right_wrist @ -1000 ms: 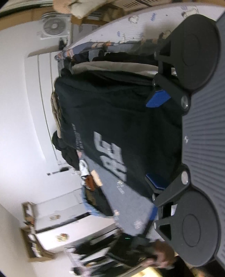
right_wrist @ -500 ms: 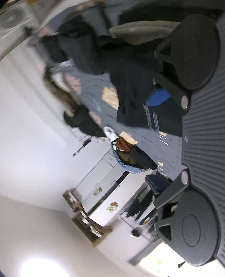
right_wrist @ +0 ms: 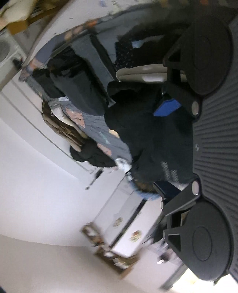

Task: Fold clothes
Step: 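Lower the shirt onto the clothes stack and open both tools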

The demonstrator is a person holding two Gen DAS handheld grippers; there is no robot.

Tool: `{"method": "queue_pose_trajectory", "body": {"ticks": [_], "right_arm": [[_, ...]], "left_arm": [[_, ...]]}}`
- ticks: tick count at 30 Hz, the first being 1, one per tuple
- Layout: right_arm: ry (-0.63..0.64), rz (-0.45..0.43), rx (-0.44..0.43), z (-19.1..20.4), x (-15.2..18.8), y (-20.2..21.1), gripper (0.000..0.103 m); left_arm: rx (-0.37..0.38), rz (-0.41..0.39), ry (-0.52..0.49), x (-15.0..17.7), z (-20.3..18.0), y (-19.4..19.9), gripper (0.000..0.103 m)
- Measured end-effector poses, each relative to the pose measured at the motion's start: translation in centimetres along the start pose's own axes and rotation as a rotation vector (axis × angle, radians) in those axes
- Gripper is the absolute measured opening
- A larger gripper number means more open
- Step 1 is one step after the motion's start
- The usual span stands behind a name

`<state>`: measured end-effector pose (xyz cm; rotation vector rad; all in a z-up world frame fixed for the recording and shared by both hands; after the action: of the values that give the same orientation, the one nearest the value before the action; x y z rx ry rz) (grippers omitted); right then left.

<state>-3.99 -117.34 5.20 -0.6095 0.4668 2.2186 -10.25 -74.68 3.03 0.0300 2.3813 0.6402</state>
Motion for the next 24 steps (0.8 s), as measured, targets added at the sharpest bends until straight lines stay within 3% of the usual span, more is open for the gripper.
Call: {"method": "queue_pose_trajectory", "body": {"ticks": [4, 6, 8, 11, 14, 17, 21, 24], "right_arm": [[0.008, -0.039, -0.020, 2.6, 0.1, 2.6, 0.077], [0.047, -0.057, -0.078, 4.9, 1.1, 4.2, 0.078], [0.080, -0.037, -0.152, 7.1, 2.8, 4.9, 0.079], [0.106, 0.024, -0.176, 8.1, 5.6, 4.4, 0.079], [0.038, 0.075, -0.089, 5.4, 7.0, 3.4, 0.078], [0.063, 0.070, -0.022, 4.2, 7.8, 4.7, 0.063], [0.123, 0.059, 0.052, 3.9, 9.1, 6.9, 0.062], [0.147, 0.041, 0.098, 6.9, 10.7, 8.6, 0.066]], "left_arm": [[0.004, -0.024, -0.017, -0.6, -1.1, 0.2, 0.099], [0.006, -0.027, -0.008, -0.3, -1.2, 0.4, 0.099], [0.012, -0.030, 0.001, 0.1, -1.2, 0.6, 0.099], [0.028, -0.032, 0.010, 0.9, -1.6, 1.1, 0.099], [-0.005, -0.030, -0.007, 1.8, -2.2, 1.7, 0.099], [-0.130, -0.032, -0.049, 2.7, -2.5, 2.8, 0.099], [-0.273, -0.050, -0.120, 2.8, -3.2, 3.8, 0.099], [-0.216, -0.094, -0.138, 1.6, -4.5, 3.8, 0.099]]}}
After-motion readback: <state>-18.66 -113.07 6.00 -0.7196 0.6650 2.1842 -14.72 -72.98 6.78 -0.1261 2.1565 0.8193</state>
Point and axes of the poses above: each gripper's, at about its wrist camera, not at the fingertips, and y roughly against the way its jaws point, z to its left, x to its underside, the point moved 3 cm from there along -y, roughly the way its jaws point, and after that the axes turned 13 degrees about -x, right-handed, at the moved point
